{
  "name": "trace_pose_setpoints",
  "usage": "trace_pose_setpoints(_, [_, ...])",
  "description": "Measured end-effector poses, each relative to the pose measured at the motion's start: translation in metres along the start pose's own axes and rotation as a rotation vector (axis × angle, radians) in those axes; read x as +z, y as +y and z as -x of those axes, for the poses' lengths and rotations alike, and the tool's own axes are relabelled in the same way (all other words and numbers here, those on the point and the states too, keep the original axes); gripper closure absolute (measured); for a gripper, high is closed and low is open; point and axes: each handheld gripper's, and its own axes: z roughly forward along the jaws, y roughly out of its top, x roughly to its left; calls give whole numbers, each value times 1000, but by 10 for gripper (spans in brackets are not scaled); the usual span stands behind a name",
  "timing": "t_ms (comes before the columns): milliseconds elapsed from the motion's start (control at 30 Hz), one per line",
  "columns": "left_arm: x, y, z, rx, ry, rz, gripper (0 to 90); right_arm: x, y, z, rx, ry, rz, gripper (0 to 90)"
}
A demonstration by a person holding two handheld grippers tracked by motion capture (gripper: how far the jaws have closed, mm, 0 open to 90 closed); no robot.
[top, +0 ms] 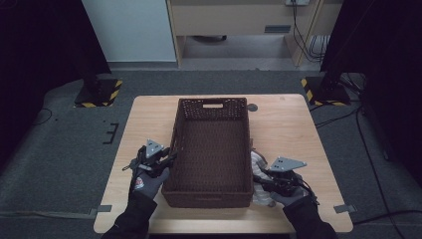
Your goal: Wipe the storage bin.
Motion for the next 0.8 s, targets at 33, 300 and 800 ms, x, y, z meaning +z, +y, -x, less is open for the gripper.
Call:
trace_pose_setpoints(33, [1, 1, -1, -2, 1, -2, 658, 3, -2, 1, 4, -2, -10, 668])
trace_pose_setpoints(300, [12, 7, -10, -17, 5, 6, 656, 11, -4, 9, 10, -28, -70, 664])
trace_pose_setpoints(800, [17, 8, -16, -46, -9, 25, 647, 10, -5, -1, -36, 9, -64, 668])
